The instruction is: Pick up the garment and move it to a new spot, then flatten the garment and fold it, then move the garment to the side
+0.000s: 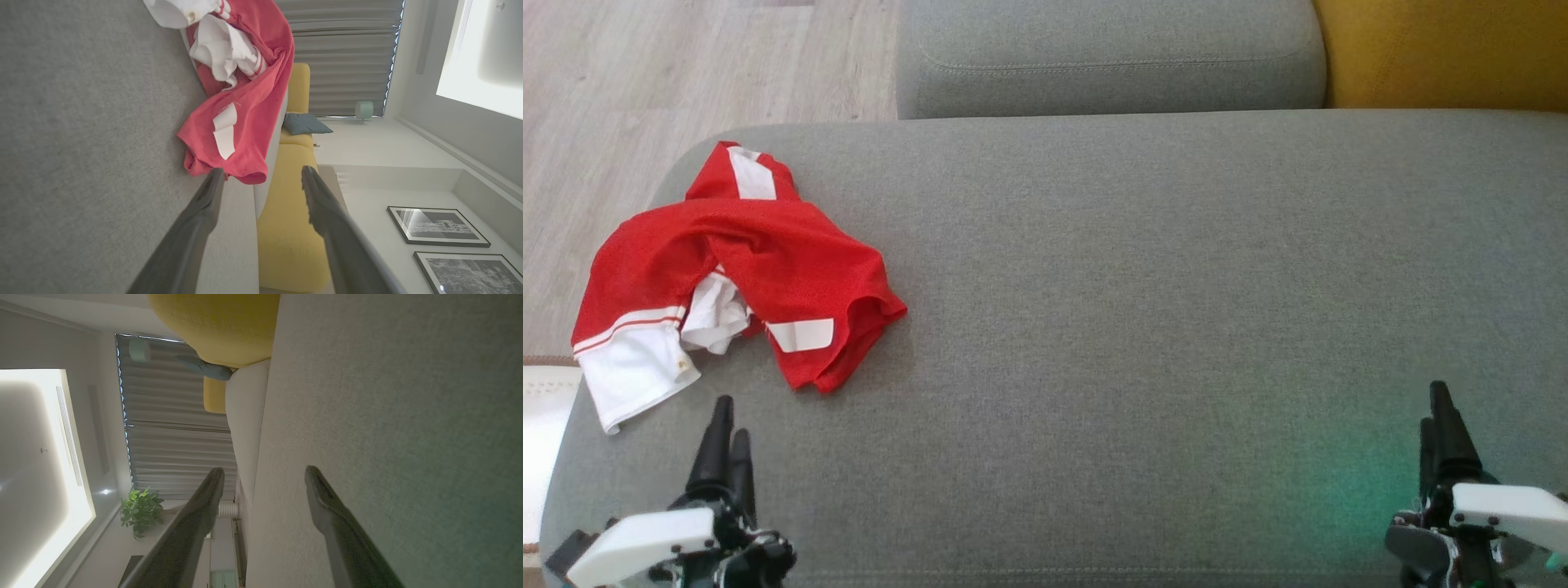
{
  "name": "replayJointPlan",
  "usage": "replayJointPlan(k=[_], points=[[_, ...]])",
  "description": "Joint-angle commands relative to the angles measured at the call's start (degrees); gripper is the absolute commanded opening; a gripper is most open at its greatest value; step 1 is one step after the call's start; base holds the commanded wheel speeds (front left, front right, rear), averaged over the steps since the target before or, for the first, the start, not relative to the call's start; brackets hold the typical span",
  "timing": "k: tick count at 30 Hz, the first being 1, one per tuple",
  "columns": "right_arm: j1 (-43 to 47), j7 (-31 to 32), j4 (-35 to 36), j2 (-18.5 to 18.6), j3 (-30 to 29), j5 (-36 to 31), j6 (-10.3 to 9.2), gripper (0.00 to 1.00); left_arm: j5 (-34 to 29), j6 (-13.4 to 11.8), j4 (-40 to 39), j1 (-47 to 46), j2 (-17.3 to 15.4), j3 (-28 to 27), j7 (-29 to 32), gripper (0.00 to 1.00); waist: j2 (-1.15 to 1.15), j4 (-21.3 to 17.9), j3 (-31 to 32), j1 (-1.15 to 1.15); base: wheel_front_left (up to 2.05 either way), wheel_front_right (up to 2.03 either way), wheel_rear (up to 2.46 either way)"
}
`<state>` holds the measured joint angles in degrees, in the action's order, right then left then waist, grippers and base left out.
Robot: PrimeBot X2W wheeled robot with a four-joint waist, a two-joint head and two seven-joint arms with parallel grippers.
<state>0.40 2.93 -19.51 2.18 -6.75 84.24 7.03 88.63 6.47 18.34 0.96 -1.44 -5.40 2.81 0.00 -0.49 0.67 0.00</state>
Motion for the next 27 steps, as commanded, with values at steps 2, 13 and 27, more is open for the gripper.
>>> replayJointPlan(k=[2, 13, 27], points=[[-3.6, -0.9, 2.5, 0.3, -0.5, -4.1, 0.1, 1.0, -1.8, -0.5, -3.0, -3.4, -0.6, -1.4, -1.0, 1.0, 0.0, -0.1, 0.1, 0.0, 0.0, 0.0, 0.0], [-4.8, -2.6, 6.1, 0.3, -0.3, -15.1, 0.14, 1.0, -9.3, -1.7, -7.1, -3.7, -0.7, -0.5, -2.6, 1.0, 0.0, -0.1, 0.2, 0.0, 0.0, 0.0, 0.0], [-6.5, -5.0, 9.7, 0.4, 2.8, -33.1, 0.19, 1.0, -22.8, -5.9, -13.8, -4.5, -0.8, 2.6, -5.0, 1.0, 0.0, -0.3, 0.3, 0.0, 0.0, 0.0, 0.0]])
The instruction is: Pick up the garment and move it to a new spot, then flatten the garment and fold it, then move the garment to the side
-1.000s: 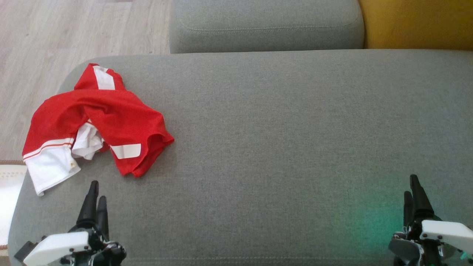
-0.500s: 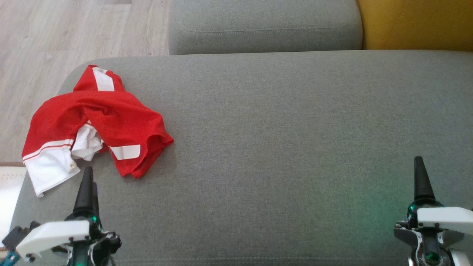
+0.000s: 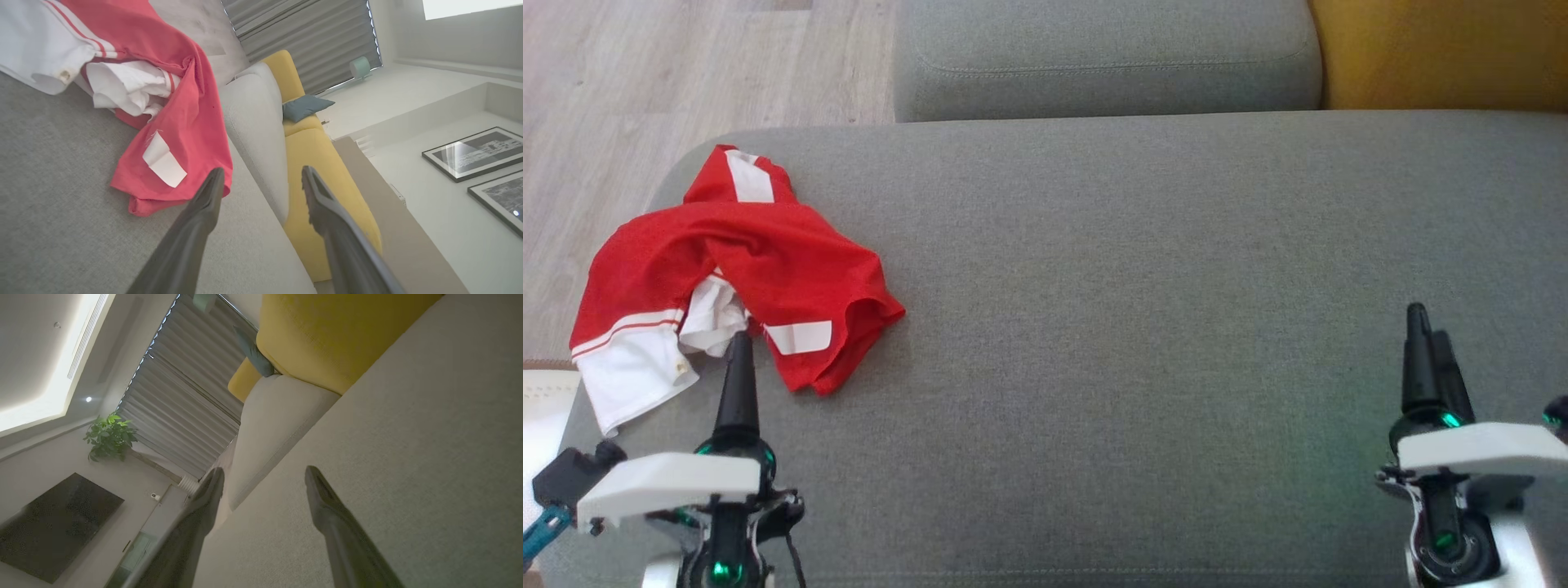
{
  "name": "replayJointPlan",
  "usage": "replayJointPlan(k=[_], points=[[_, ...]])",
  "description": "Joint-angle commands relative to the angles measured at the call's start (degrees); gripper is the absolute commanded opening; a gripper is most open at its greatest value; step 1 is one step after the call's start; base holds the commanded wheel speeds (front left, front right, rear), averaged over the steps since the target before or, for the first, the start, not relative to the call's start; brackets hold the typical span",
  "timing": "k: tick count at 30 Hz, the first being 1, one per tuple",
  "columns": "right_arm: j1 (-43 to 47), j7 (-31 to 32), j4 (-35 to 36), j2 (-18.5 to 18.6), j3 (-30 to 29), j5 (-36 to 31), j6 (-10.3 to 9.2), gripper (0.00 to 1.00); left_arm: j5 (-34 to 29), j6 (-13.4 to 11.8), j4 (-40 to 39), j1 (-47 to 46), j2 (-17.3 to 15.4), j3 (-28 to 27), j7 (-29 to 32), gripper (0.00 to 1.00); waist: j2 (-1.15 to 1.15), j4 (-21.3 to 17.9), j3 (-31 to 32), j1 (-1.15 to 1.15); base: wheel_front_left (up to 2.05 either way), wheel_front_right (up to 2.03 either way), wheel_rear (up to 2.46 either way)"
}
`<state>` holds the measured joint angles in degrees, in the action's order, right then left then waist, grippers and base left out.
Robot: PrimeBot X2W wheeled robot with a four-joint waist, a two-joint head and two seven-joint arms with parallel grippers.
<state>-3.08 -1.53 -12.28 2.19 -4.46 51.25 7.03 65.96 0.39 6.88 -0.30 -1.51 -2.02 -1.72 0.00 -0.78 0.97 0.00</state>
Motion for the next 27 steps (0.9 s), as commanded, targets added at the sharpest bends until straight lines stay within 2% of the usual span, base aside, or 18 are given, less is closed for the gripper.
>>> replayJointPlan(k=[1, 23, 27], points=[[-3.3, -0.9, 2.7, 0.4, 0.9, -2.7, 0.19, 1.0, -2.0, -0.2, -2.9, -3.3, -0.8, -0.3, -0.8, 1.0, 0.0, 0.0, 0.0, 0.0, 0.0, 0.0, 0.0], [-2.7, -4.4, 5.9, 0.5, 4.1, -23.3, 0.27, 1.0, -27.8, -4.3, -5.6, -4.3, -1.6, 7.7, -4.3, 1.0, 0.0, -0.3, 0.5, 0.0, 0.0, 0.0, 0.0], [-2.5, -5.1, 6.1, 0.5, 4.5, -26.8, 0.28, 1.0, -32.0, -5.9, -6.1, -4.6, -2.5, 10.1, -5.0, 1.0, 0.0, -0.4, 0.5, 0.0, 0.0, 0.0, 0.0]])
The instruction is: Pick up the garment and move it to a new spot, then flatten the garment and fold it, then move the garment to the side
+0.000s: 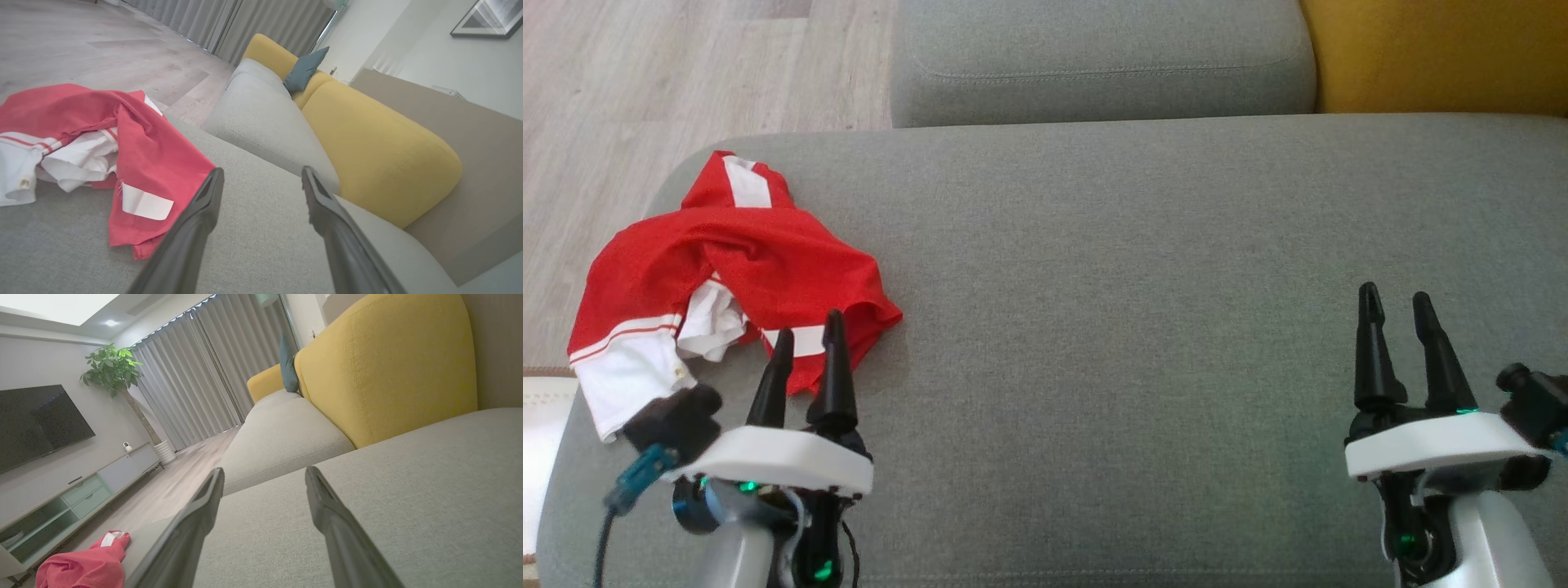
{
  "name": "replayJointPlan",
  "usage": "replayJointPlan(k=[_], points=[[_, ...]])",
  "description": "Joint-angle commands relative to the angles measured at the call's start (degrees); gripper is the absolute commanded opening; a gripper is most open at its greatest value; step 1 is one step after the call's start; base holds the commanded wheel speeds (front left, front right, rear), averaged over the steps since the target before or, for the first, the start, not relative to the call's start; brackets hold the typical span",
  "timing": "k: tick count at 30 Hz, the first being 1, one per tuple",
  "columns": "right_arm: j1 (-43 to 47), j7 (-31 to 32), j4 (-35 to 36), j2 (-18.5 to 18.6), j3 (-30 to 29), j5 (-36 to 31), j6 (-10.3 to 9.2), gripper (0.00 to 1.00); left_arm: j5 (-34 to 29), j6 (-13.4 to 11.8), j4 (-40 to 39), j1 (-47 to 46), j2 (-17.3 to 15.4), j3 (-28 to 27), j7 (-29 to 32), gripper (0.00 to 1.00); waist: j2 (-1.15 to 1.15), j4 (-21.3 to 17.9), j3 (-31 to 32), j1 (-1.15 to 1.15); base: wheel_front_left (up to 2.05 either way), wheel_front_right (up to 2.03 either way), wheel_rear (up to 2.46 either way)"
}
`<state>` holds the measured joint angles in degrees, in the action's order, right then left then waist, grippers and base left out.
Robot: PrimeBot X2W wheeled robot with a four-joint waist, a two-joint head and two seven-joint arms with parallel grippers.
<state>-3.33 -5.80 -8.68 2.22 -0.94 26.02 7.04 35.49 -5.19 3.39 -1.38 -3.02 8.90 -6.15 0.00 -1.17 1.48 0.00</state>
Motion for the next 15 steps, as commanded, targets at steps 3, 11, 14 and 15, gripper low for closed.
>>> replayJointPlan(k=[3, 11, 14, 15], points=[[-2.1, -1.3, 2.5, 0.5, 1.3, -4.3, 0.28, 1.0, -4.7, -1.8, -3.1, -3.8, -2.0, 1.1, -1.0, 1.0, 0.0, -0.2, 0.1, 0.0, 0.0, 0.0, 0.0], [-1.6, -2.7, 2.1, 0.5, 2.1, -11.9, 0.31, 1.0, -12.3, -6.4, -3.3, -5.0, -5.1, 6.8, -2.4, 1.0, 0.0, -0.7, 0.3, 0.0, 0.0, 0.0, 0.0], [-1.3, -3.2, 2.3, 0.5, 2.3, -14.2, 0.32, 1.0, -14.9, -8.1, -3.0, -5.6, -6.5, 9.2, -2.9, 1.0, 0.0, -0.9, 0.4, 0.0, 0.0, 0.0, 0.0], [-1.2, -3.3, 2.4, 0.5, 2.4, -15.0, 0.33, 1.0, -15.7, -8.7, -3.0, -5.8, -6.8, 10.0, -3.1, 1.0, 0.0, -0.9, 0.4, 0.0, 0.0, 0.0, 0.0]])
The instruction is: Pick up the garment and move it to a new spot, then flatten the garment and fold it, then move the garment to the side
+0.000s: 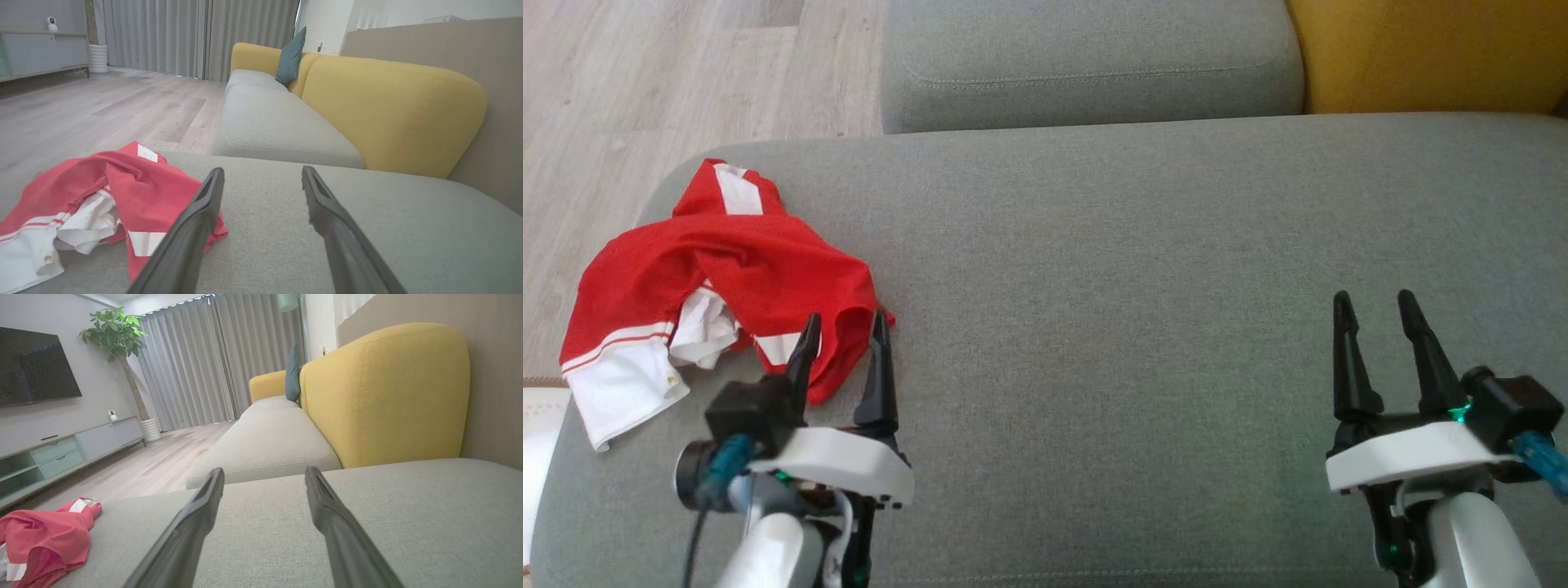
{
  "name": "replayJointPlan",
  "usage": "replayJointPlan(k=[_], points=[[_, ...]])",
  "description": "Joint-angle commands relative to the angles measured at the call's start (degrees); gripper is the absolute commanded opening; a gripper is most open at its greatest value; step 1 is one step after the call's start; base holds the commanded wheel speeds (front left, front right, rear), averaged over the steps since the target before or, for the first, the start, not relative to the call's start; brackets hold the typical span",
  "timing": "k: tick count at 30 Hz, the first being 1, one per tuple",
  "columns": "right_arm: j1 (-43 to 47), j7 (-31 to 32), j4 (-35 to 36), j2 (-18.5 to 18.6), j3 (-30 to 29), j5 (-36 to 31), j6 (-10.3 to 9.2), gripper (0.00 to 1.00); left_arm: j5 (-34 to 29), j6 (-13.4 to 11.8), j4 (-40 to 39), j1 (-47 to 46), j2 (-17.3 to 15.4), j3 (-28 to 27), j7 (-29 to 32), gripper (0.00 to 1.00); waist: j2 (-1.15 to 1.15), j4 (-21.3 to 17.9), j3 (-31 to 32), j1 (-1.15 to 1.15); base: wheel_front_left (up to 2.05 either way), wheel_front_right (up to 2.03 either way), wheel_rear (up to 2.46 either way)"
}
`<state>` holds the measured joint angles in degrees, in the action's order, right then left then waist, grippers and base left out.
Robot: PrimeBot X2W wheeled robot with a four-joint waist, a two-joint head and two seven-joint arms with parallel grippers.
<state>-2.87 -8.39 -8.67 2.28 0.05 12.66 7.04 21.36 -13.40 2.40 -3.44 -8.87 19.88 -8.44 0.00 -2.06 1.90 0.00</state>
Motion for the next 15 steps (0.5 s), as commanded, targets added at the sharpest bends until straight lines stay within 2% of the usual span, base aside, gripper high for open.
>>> replayJointPlan(k=[1, 15], points=[[-1.5, -0.9, 2.4, 0.5, 1.6, -2.4, 0.33, 1.0, -2.2, -1.1, -1.9, -4.0, -1.3, -0.3, -0.9, 1.0, 0.0, -0.1, 0.0, 0.0, 0.0, 0.0, 0.0], [-1.3, -3.3, 2.7, 0.5, 2.3, -14.1, 0.38, 1.0, -12.0, -8.2, -0.6, -6.9, -6.3, 9.4, -3.3, 1.0, 0.0, -0.7, 0.5, 0.0, 0.0, 0.0, 0.0]])
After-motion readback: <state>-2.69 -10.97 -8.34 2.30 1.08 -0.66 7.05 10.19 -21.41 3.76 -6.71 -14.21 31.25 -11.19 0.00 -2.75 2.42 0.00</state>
